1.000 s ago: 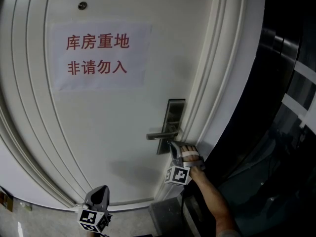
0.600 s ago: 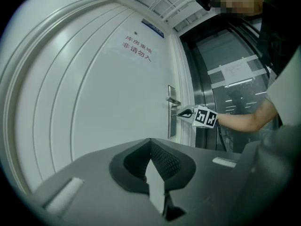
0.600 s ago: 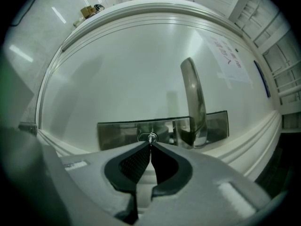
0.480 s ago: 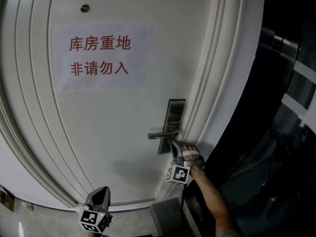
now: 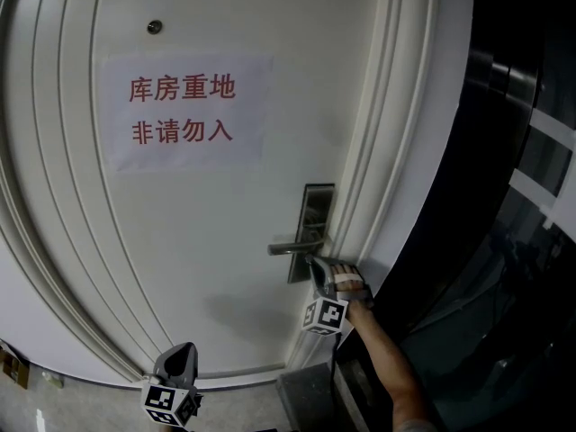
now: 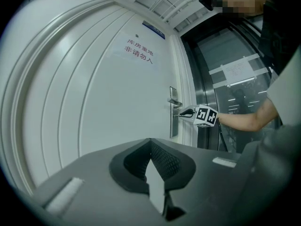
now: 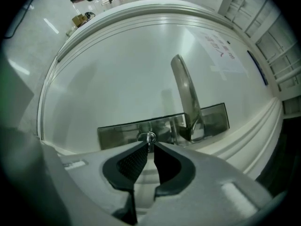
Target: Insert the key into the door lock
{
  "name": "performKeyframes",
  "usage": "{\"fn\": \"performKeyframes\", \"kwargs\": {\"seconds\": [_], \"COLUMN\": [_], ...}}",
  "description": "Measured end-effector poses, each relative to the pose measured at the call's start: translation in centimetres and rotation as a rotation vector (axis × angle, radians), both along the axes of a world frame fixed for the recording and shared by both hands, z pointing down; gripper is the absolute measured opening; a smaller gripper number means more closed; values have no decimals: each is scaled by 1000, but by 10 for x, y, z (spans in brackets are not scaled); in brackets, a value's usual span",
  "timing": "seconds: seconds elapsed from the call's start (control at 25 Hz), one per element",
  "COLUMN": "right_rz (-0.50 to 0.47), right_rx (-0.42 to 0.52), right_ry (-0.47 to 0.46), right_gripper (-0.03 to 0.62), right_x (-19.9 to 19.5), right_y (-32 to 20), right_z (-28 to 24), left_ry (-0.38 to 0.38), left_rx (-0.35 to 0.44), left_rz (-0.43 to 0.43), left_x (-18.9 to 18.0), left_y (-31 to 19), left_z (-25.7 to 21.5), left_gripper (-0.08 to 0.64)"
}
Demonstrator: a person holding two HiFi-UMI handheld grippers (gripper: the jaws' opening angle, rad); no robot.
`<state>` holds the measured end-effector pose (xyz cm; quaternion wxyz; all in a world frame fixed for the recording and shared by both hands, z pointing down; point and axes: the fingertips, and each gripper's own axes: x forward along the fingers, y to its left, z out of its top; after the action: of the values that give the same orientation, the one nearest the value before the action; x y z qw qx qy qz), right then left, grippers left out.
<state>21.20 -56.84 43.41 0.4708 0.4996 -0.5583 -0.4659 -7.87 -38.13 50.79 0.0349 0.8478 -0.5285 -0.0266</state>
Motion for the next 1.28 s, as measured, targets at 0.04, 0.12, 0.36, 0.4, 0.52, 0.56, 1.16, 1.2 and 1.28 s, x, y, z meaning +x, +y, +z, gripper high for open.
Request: {"fn": "performKeyframes", "kwargs": {"seconds": [0.04, 0.12, 0.36, 0.4, 0.52, 0.56, 1.16, 1.2, 1.28], "right_rz": [-1, -3, -17, -19, -31, -37, -40, -38, -32], "right_rx": [-7, -17, -23, -24, -23, -20, -22, -24, -31], "right_ry": [-8, -23, -59, -63, -69, -67, -171, -174, -178], "right_gripper": [48, 63, 107, 108, 108, 109, 8, 6, 2], "right_x": [0, 1, 2, 2, 2, 3, 11, 10, 10], "right_y": [0, 2, 10, 13, 19, 20, 55, 57, 62], "right_z": [0, 0, -4, -6, -7, -7, -11, -10, -8], "left_ry": [-1, -2, -5, -6, -9, -8, -11, -10, -10], "left_rx": [1, 3, 9, 11, 20, 23, 44, 44, 43], "left_rz": [-2, -6, -15, -16, -15, -13, 1, 3, 8], "left_x": [-1, -1, -1, -1, 2, 3, 10, 10, 11], "left_y": [1, 2, 8, 9, 10, 11, 37, 39, 43], "left_z": [-1, -1, -4, -5, -8, -10, -18, -18, -17], "left_gripper": [3, 3, 3, 3, 3, 3, 3, 3, 3]}}
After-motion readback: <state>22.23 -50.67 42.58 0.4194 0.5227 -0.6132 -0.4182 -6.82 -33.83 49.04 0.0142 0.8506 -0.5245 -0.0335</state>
